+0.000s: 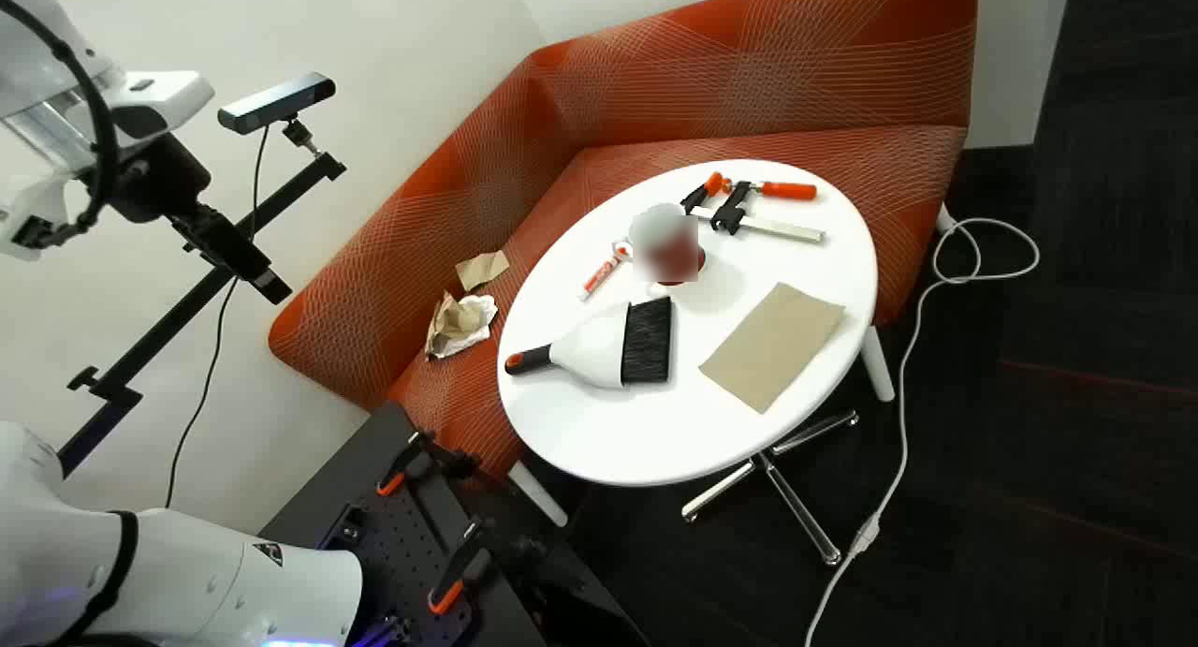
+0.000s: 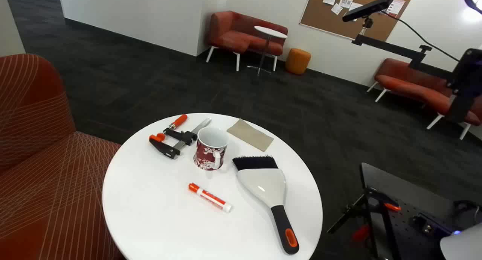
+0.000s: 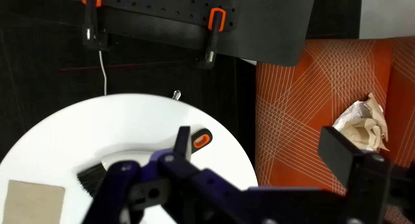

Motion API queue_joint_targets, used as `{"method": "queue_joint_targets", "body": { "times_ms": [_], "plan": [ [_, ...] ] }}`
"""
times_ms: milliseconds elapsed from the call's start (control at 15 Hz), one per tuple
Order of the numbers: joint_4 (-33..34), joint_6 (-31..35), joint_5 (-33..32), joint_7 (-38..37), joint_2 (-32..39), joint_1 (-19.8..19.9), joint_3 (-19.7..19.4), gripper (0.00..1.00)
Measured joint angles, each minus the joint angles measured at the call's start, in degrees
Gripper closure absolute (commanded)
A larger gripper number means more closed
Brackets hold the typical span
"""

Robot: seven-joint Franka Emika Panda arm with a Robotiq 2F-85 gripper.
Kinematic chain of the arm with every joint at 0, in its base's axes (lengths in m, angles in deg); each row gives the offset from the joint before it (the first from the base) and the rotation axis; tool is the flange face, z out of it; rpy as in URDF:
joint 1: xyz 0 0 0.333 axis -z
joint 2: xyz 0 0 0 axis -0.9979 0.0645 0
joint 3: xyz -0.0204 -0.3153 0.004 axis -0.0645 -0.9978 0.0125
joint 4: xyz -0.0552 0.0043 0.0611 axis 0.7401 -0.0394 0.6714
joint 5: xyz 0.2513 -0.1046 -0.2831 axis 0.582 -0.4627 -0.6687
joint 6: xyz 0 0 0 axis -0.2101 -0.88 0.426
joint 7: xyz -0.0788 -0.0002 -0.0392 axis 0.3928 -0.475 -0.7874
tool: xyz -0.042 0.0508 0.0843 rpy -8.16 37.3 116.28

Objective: Move the mug cup to the left

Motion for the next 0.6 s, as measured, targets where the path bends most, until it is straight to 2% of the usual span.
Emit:
{"method": "queue_joint_targets", "body": {
  "times_ms": [600],
  "plan": [
    [0.02,0.44,0.0,-0.12,0.04,0.09,0.1,0.0]
  ]
}}
